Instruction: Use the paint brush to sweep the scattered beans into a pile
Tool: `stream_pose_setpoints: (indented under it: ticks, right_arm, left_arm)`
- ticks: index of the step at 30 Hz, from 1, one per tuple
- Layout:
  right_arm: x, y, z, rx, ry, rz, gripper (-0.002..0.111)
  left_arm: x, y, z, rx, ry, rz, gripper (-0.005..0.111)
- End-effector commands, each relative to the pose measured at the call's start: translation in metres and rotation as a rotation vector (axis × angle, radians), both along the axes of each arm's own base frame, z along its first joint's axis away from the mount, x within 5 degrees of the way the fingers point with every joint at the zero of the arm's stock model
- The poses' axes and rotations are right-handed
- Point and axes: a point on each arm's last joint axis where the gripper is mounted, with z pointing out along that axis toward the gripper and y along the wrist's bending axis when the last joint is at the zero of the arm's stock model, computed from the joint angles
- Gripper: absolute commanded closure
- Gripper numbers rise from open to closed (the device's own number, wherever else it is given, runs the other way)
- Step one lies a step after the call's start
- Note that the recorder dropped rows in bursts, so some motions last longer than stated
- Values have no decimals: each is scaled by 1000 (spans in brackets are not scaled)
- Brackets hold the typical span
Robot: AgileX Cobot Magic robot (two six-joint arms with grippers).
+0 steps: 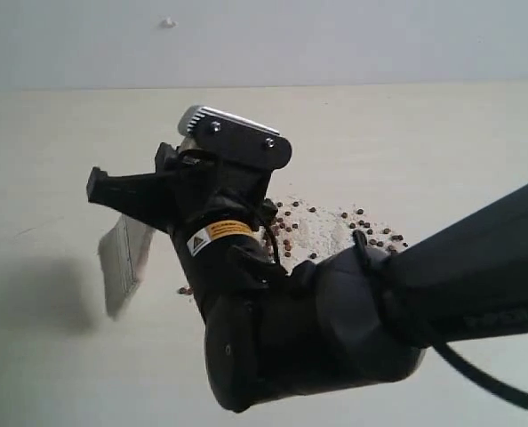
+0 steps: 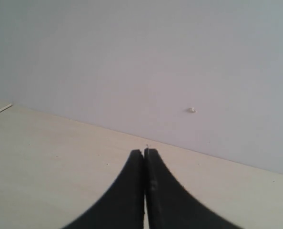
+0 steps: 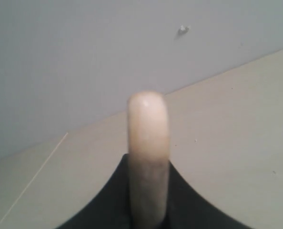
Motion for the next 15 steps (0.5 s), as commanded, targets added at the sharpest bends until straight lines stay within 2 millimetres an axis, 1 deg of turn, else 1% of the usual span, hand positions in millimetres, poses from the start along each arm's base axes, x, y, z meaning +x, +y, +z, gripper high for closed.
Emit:
stream_pose_setpoints:
  ticks: [1,8,15]
  right_arm:
    - [-7,1,-4,-100,-10,-11,108]
    - [-7,-8,-16,-365,39,-41,108]
    - [-5,-22,-20,-607,38,-136,108]
  left_arm:
    - [0,1,-1,-3,2,9,107]
    - [0,1,-1,-3,2,9,107]
    - [0,1,-1,-3,2,9,107]
